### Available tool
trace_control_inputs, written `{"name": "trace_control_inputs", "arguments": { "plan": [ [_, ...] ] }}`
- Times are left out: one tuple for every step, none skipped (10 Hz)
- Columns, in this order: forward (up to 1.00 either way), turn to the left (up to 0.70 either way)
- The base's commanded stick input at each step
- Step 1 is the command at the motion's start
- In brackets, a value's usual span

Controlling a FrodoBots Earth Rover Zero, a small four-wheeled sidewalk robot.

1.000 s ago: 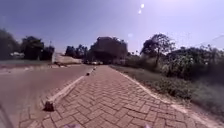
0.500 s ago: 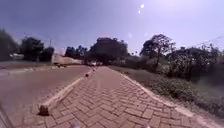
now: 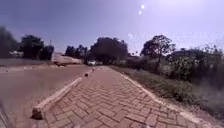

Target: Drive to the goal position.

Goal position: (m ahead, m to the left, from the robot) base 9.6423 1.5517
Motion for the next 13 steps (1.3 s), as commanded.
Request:
{"name": "trace_control_inputs", "arguments": {
  "plan": [
    [0.30,0.00],
    [0.30,0.00],
    [0.30,0.00],
    [0.30,0.00],
    [0.30,0.00],
    [0.30,0.00],
    [0.30,0.00],
    [0.30,0.00],
    [0.30,0.00],
    [0.30,0.00],
    [0.30,0.00],
    [0.30,0.00],
    [0.30,0.00]
  ]
}}
